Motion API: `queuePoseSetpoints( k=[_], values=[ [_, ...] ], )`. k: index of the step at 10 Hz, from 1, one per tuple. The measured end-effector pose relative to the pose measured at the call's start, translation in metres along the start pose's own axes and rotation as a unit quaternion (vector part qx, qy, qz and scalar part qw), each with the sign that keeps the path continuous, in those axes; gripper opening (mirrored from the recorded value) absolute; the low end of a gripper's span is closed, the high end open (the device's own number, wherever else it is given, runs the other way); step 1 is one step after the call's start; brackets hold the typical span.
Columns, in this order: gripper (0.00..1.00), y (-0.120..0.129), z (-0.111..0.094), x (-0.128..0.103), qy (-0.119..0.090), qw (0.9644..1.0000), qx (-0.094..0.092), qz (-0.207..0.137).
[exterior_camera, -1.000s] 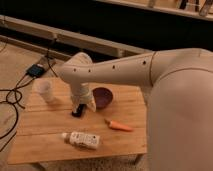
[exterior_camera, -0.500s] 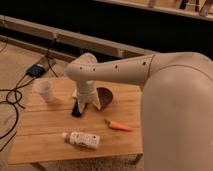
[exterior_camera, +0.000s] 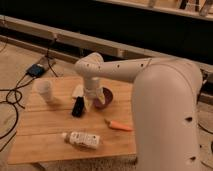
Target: Pick up the ceramic bowl
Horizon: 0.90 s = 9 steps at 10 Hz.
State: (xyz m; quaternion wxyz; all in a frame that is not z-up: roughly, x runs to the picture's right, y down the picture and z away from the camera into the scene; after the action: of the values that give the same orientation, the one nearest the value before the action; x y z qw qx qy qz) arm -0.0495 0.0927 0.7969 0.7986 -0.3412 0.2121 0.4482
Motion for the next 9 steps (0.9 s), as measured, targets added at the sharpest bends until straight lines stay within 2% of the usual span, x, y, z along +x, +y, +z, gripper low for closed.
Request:
queuePoseSetpoints(
  k=[4, 9],
  values=[
    [0.65, -0.017, 0.014, -0.029, 0.006, 0.9987, 0.039, -0.034],
    [0.65, -0.016, 0.039, -0.044, 0.025, 0.9971, 0.052, -0.051]
  ],
)
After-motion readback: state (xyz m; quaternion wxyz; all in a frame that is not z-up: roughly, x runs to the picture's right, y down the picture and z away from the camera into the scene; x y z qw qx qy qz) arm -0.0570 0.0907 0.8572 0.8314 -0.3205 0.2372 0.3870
